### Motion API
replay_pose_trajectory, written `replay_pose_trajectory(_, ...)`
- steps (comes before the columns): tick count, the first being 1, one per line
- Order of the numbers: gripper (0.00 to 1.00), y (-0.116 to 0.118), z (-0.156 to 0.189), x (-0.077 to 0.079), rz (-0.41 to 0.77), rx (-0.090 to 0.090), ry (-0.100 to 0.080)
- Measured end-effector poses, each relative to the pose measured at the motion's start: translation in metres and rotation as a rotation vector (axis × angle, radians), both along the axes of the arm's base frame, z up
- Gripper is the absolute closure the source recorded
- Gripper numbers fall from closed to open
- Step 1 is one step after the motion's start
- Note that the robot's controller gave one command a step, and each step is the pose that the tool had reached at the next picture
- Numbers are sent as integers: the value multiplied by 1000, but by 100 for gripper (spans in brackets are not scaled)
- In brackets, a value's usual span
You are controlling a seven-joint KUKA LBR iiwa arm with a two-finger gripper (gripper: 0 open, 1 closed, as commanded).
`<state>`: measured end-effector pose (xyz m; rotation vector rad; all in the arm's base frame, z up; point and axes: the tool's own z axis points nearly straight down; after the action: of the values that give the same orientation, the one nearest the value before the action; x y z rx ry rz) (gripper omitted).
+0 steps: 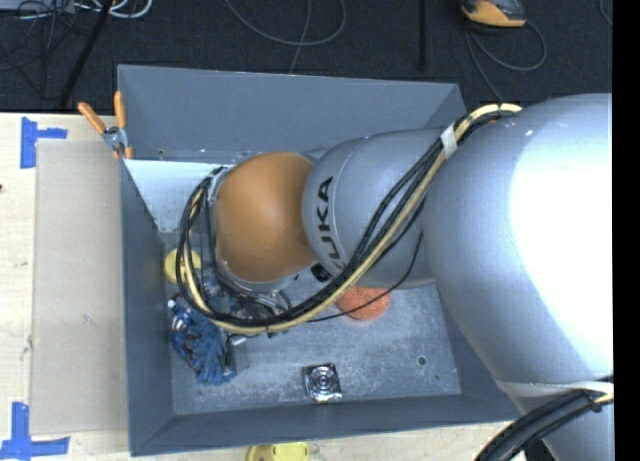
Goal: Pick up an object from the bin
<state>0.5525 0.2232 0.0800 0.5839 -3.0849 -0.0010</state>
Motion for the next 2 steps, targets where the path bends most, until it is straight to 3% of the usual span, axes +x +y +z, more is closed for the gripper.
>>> replay_pose_trajectory(1,100,-3,-6,-6,190,4,-10)
replay_pose_trajectory(2,100,-3,-6,-6,189,4,-10)
